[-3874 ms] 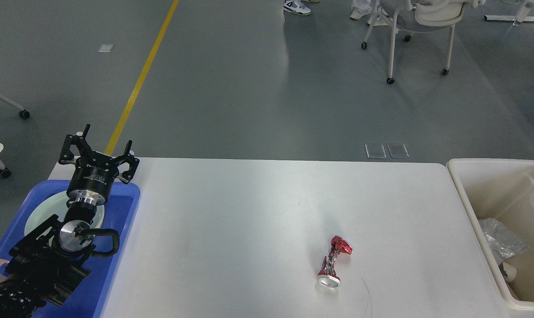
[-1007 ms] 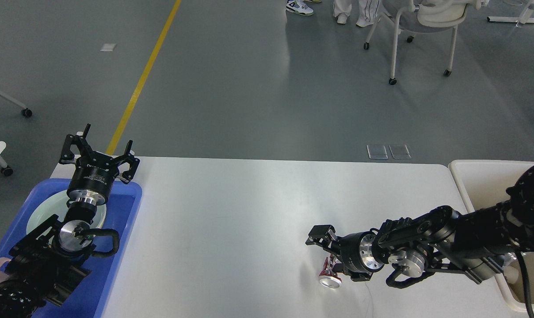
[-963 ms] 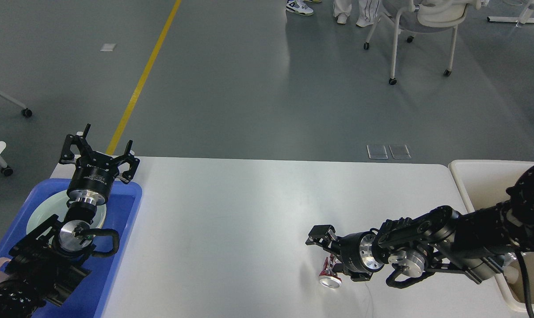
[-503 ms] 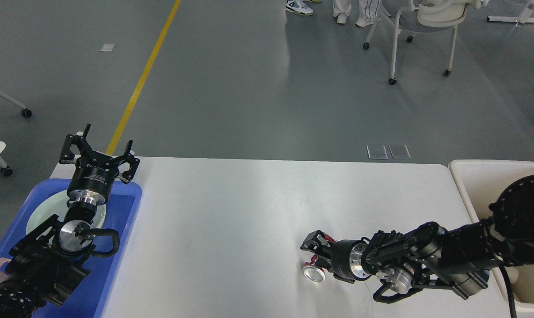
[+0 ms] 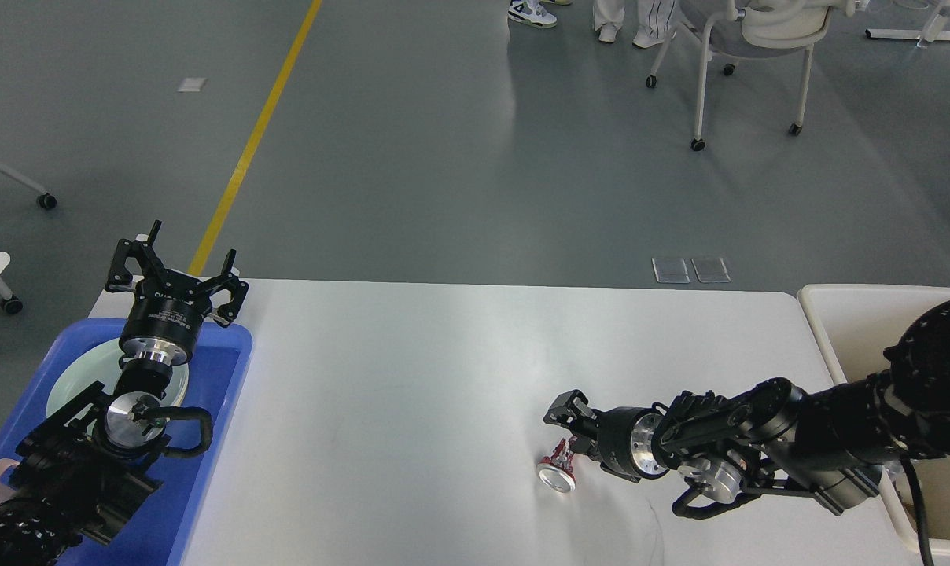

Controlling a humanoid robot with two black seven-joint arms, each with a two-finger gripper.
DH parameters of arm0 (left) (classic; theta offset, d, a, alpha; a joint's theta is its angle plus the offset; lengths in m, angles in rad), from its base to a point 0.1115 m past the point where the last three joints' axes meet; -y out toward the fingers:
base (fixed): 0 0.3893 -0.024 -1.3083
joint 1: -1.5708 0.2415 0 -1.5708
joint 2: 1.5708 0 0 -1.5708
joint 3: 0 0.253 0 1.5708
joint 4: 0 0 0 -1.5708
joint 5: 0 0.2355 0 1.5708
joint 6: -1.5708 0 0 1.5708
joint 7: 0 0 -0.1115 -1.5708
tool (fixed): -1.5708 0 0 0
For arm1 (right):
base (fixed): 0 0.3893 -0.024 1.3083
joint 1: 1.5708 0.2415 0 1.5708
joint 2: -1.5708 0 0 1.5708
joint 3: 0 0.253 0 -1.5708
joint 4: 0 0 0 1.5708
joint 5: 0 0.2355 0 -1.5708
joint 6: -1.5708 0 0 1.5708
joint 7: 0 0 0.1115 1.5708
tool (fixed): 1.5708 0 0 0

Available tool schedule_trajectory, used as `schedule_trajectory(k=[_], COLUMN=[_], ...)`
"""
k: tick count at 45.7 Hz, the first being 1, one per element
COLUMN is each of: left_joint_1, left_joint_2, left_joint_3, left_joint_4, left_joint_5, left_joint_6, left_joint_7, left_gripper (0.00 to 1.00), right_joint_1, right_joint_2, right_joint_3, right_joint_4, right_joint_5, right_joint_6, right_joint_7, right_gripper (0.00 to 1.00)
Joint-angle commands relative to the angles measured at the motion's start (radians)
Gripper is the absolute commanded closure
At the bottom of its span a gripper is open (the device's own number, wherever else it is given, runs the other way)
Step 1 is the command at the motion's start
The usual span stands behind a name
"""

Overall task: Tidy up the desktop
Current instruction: 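Grasp the crushed red can with the right gripper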

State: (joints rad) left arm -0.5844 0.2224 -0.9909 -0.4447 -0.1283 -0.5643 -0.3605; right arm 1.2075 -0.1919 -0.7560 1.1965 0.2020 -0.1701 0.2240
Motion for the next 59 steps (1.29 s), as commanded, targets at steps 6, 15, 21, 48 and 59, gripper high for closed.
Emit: schedule_trajectory(k=[6, 15, 21, 48, 59], left_joint_1=[0.0, 0.0, 0.0, 0.0, 0.0], left_joint_2=[0.0, 0.0, 0.0, 0.0, 0.0], left_joint_3=[0.0, 0.0, 0.0, 0.0, 0.0], left_joint_4=[0.0, 0.0, 0.0, 0.0, 0.0], left_joint_5=[0.001, -0.001, 0.001, 0.001, -0.001], left_joint_6=[0.0, 0.0, 0.0, 0.0, 0.0], left_joint_7=[0.0, 0.0, 0.0, 0.0, 0.0], left_gripper=[0.02, 0.02, 0.02, 0.02, 0.02], right_joint_1=[0.021, -0.006, -0.008, -0.066, -0.036], right_joint_2=[-0.018, 0.015, 0.026, 0.055, 0.031], right_joint_3=[-0.057, -0.059, -0.049, -0.045, -0.046], right_joint_4=[0.001, -0.002, -0.002, -0.002, 0.011], right_joint_5=[-0.016, -0.015, -0.013, -0.01, -0.012], right_joint_6=[0.006, 0.001, -0.003, -0.039, -0.036], right_joint_7=[-0.003, -0.003, -0.003, 0.001, 0.001], right_gripper=[0.19, 0.2, 0.2, 1.0, 1.0])
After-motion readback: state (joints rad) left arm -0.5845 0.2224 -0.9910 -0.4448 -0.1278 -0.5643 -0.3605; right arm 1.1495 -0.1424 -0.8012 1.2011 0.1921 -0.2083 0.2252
